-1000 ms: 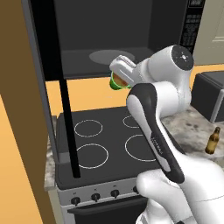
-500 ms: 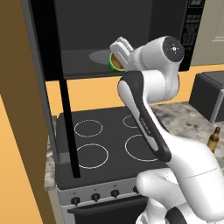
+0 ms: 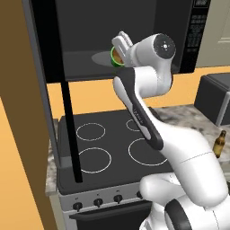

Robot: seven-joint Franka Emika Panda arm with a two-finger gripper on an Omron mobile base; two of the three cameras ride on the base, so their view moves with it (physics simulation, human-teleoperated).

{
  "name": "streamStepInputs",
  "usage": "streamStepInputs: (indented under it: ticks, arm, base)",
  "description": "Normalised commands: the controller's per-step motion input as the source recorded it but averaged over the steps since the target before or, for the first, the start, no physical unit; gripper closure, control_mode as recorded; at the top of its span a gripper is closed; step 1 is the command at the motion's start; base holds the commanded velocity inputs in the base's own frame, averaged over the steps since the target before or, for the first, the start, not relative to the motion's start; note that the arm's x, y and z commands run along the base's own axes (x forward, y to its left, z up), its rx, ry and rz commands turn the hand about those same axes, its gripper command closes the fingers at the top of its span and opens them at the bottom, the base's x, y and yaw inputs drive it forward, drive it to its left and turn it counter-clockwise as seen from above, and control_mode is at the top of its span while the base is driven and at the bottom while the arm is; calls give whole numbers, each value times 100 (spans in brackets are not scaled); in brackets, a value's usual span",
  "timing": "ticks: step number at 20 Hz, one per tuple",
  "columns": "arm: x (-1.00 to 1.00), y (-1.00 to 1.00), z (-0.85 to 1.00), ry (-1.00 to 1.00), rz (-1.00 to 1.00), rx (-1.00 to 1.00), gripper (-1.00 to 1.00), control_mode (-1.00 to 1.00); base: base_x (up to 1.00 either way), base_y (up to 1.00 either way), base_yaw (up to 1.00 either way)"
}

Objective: Place the microwavable item in the microwave. Then, close the microwave door and press the start button.

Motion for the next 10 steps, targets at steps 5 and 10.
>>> streamStepInputs:
  ticks: [5,10]
  arm:
    - [46,0,6,1,-5,4,100,-100]
    - [58,0,0,5,0,3,100,-100]
  base:
    - [0,0,0]
    - [0,0,0]
